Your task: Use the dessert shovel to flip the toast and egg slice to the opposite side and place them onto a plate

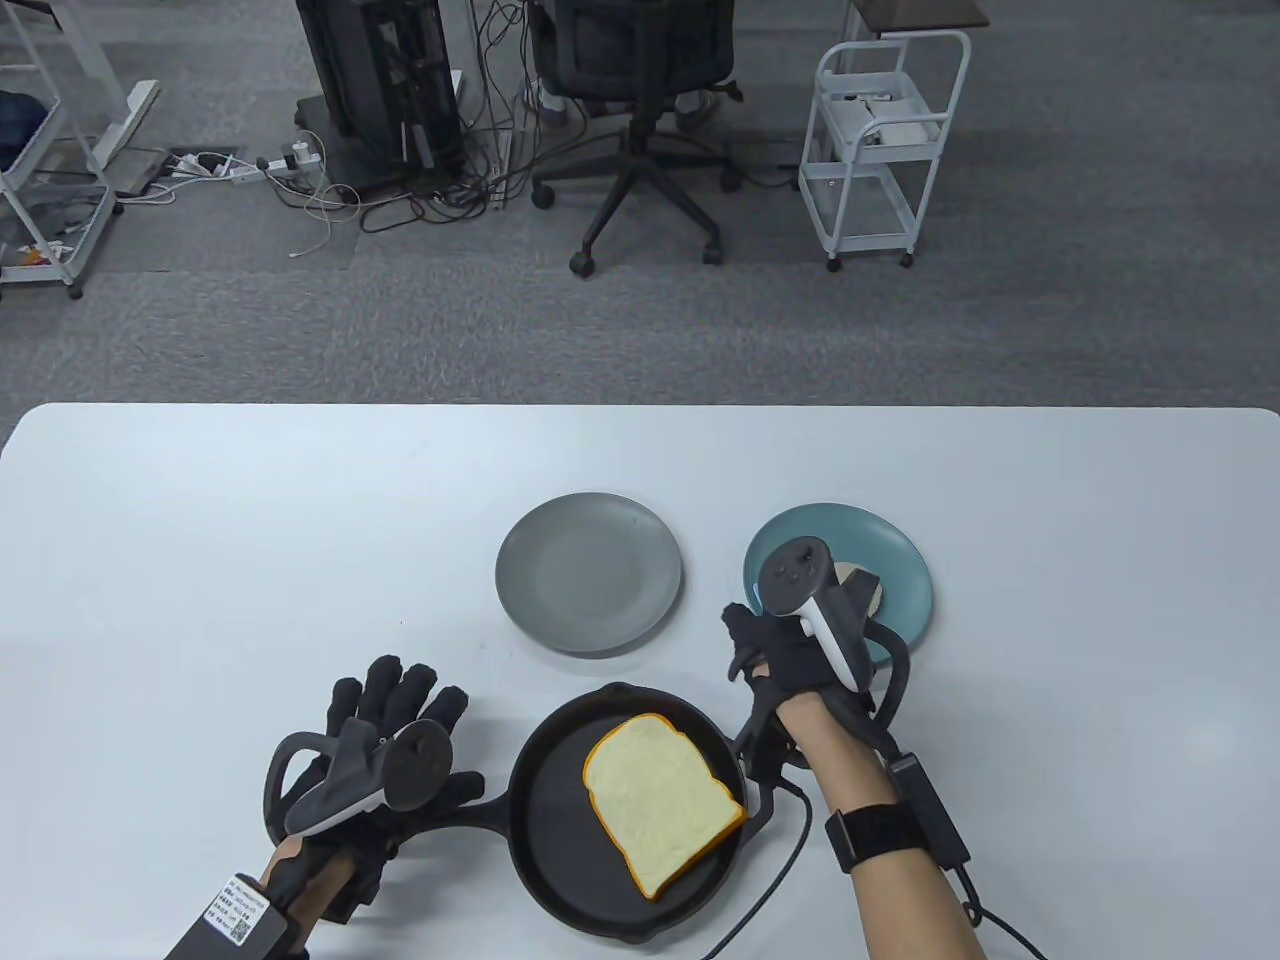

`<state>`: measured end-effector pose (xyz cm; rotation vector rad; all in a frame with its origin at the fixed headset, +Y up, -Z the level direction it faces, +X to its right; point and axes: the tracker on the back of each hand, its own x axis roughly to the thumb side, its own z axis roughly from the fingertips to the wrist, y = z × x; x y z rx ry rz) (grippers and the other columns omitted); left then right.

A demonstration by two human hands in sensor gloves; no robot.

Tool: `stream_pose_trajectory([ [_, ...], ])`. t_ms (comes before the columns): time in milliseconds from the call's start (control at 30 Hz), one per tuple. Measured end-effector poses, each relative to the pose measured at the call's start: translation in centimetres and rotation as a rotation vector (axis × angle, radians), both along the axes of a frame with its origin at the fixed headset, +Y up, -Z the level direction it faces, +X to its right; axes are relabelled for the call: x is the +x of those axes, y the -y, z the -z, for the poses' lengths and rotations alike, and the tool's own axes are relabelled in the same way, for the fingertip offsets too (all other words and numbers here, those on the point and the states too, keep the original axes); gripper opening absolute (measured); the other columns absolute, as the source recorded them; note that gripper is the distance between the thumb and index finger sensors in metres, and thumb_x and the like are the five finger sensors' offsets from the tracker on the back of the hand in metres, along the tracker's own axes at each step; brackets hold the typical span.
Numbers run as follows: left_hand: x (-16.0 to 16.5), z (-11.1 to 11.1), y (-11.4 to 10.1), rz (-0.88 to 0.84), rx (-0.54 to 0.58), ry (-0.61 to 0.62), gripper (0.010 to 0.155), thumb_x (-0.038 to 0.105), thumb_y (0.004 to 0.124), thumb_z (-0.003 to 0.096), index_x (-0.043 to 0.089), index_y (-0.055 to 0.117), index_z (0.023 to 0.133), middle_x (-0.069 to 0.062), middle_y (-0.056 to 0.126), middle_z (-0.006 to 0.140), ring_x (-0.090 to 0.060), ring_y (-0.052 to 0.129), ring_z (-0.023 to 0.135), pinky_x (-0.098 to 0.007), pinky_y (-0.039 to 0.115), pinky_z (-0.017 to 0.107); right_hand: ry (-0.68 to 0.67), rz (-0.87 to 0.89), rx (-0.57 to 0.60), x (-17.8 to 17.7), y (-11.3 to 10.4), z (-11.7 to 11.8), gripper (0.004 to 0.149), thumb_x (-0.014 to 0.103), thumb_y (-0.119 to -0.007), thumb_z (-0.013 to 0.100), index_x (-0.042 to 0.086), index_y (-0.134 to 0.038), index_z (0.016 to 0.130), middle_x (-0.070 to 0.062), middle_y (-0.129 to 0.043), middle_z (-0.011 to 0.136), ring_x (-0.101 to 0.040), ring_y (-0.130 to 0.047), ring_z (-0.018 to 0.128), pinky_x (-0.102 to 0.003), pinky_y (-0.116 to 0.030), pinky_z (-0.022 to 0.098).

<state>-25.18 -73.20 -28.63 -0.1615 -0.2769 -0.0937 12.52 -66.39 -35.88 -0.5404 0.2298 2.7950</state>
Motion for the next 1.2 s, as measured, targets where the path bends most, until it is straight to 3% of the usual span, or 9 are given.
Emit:
stream_pose_trajectory([
  [200,0.1,0.0,0.0,0.008,-0.003,-0.001,0.093,0.075,0.054,0.0297,0.031,0.046,0.111,-0.011,0.039,0.124,-0.048,0.030,0.114,-0.066,0.030,0.080,0.022,-0.246,-0.111,2.0,4.1,-0.6,0.078,0.055,-0.077,0.044,0.016,-0.057,0.109,-0.018,-0.061,0.118,-0.046,-0.060,0.105,-0.063,-0.056,0.070],
  [367,0.1,-0.1,0.0,0.009,-0.005,-0.002,0.093,0.075,0.054,0.0296,0.031,0.046,0.111,-0.011,0.039,0.124,-0.048,0.030,0.114,-0.066,0.029,0.080,-0.008,-0.428,-0.139,1.6,6.7,-0.8,0.079,0.057,-0.078,0.043,0.018,-0.057,0.108,-0.016,-0.065,0.116,-0.043,-0.066,0.103,-0.061,-0.061,0.068],
  [500,0.1,-0.1,0.0,0.009,-0.005,0.000,0.093,0.075,0.054,0.0296,0.031,0.046,0.111,-0.011,0.039,0.124,-0.048,0.030,0.114,-0.066,0.030,0.080,-0.020,-0.591,-0.112,0.9,7.9,-0.8,0.080,0.057,-0.080,0.041,0.017,-0.058,0.107,-0.010,-0.080,0.106,-0.037,-0.081,0.093,-0.059,-0.060,0.070],
  [633,0.2,-0.1,0.1,0.012,-0.005,0.003,0.093,0.075,0.054,0.0296,0.031,0.046,0.111,-0.011,0.039,0.124,-0.048,0.031,0.114,-0.066,0.030,0.080,-0.039,-0.724,-0.091,0.6,8.5,-0.8,0.074,0.054,-0.082,0.041,0.017,-0.066,0.103,-0.003,-0.094,0.089,-0.030,-0.093,0.079,-0.054,-0.069,0.065],
  [767,0.1,-0.1,0.0,0.015,-0.002,-0.002,0.092,0.074,0.055,0.0302,0.031,0.046,0.111,-0.011,0.039,0.123,-0.048,0.031,0.114,-0.066,0.030,0.080,-0.027,-0.707,-0.072,0.6,8.2,-0.8,0.065,0.045,-0.085,0.042,0.017,-0.072,0.100,0.003,-0.100,0.074,-0.026,-0.097,0.072,-0.052,-0.073,0.062],
  [900,0.1,-0.1,0.1,0.014,-0.002,-0.003,0.092,0.074,0.055,0.0301,0.031,0.046,0.111,-0.011,0.039,0.124,-0.048,0.031,0.114,-0.066,0.030,0.080,-0.013,-0.678,-0.055,0.8,6.7,-1.1,0.055,0.046,-0.089,0.040,0.023,-0.086,0.090,0.004,-0.101,0.070,-0.025,-0.098,0.070,-0.052,-0.074,0.060],
  [1000,0.2,-0.1,0.2,0.021,-0.006,-0.001,0.092,0.074,0.055,0.0302,0.031,0.046,0.111,-0.011,0.040,0.123,-0.048,0.031,0.114,-0.066,0.030,0.080,0.002,-0.633,-0.158,1.3,5.6,-1.2,0.048,0.052,-0.089,0.040,0.026,-0.087,0.080,0.010,-0.099,0.056,-0.019,-0.101,0.059,-0.049,-0.079,0.056],
  [1100,0.3,-0.1,0.2,0.026,-0.008,0.002,0.092,0.074,0.055,0.0302,0.031,0.046,0.111,-0.010,0.040,0.123,-0.048,0.031,0.114,-0.065,0.030,0.080,0.041,-0.517,-0.251,2.2,4.9,-1.4,0.049,0.054,-0.088,0.040,0.024,-0.087,0.078,0.012,-0.099,0.049,-0.015,-0.102,0.048,-0.046,-0.083,0.049],
  [1200,0.2,-0.1,0.1,0.019,-0.006,-0.001,0.092,0.074,0.055,0.0300,0.031,0.046,0.111,-0.011,0.040,0.123,-0.048,0.032,0.114,-0.066,0.030,0.080,0.049,-0.395,-0.127,3.0,3.9,-2.2,0.052,0.056,-0.089,0.037,0.021,-0.090,0.076,0.012,-0.101,0.044,-0.012,-0.102,0.033,-0.043,-0.086,0.039],
])
